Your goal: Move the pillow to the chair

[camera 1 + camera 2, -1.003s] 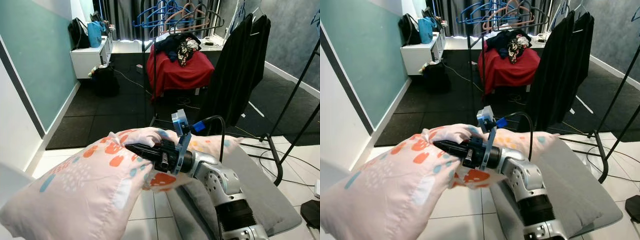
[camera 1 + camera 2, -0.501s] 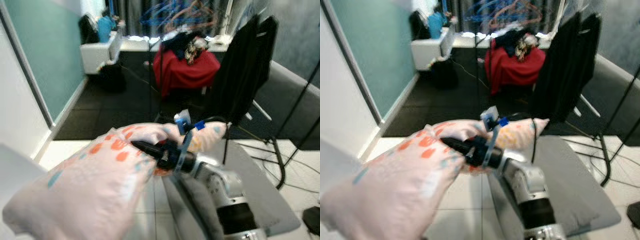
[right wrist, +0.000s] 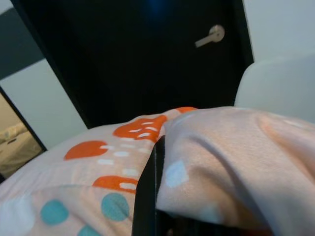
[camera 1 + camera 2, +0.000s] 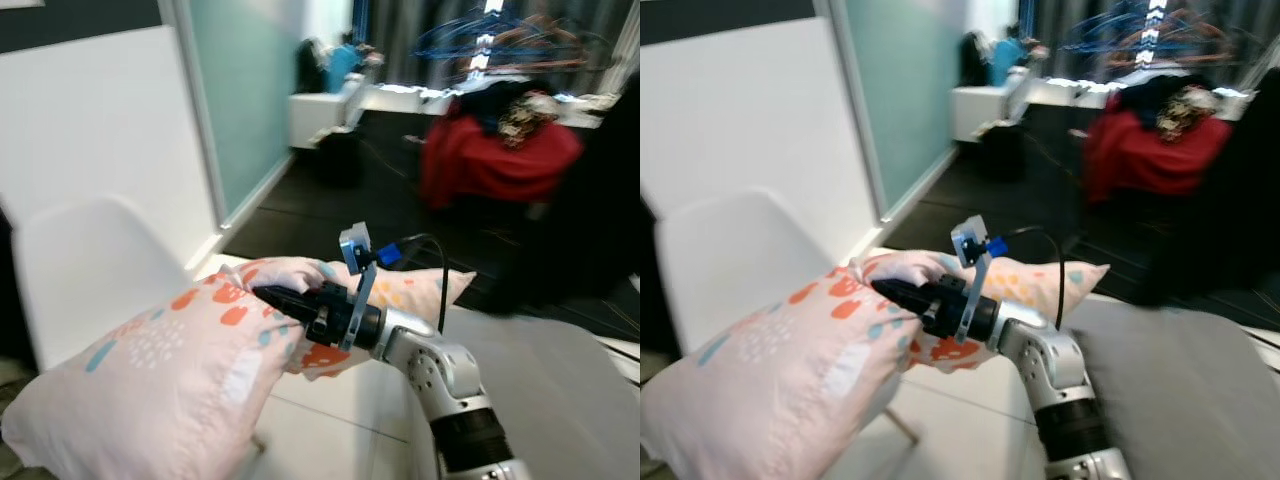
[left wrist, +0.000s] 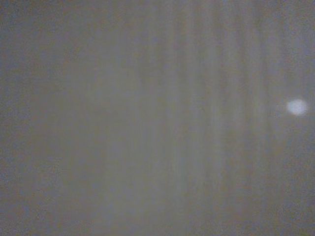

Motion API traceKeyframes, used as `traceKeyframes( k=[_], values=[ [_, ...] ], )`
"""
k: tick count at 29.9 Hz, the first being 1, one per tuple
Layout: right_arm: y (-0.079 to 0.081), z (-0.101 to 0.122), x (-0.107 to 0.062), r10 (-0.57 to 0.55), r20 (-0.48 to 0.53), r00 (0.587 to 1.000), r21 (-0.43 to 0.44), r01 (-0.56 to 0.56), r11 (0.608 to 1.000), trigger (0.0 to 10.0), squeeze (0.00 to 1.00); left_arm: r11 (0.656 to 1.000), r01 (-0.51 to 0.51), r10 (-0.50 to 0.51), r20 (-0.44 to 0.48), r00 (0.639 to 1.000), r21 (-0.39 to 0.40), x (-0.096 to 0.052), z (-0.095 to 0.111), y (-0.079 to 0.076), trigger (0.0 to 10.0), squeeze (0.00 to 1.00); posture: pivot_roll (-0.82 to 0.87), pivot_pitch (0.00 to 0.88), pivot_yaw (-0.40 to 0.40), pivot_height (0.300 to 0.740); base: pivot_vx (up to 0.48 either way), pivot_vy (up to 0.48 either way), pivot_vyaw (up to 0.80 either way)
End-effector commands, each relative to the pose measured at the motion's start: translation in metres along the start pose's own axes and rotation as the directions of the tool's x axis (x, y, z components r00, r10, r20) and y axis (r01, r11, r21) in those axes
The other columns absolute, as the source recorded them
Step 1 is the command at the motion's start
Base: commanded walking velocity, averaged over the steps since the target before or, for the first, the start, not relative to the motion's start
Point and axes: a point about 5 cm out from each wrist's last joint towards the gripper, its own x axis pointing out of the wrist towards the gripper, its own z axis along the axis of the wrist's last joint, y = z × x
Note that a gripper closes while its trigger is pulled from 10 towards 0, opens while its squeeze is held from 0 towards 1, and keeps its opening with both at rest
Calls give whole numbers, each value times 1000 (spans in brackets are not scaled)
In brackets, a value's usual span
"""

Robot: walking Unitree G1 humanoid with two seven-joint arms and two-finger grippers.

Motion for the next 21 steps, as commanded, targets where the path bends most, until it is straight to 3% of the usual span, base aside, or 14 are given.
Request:
traceKeyframes(
  k=[1, 11, 21],
  values=[
    [9, 13, 8, 61, 50, 997, -43, -59, 997, 10000, 0, 1000, 2, -2, 10, 1000, 12, 1, 4, 1, 10000, 0, -101, 10, -46, 723, 0, 0, 800],
    [5, 13, 9, 20, 45, 999, -59, -17, 998, 10000, 0, 1000, 9, -9, 15, 1000, 10, 1, 4, 0, 10000, 0, -100, 13, -47, 723, 0, 0, 800],
    [-12, 14, 7, -126, 26, 992, -118, 128, 985, 10000, 0, 1000, 25, -25, 21, 999, -2, 1, 5, -1, 10000, 0, -99, 15, -48, 723, 0, 0, 800]
  ],
)
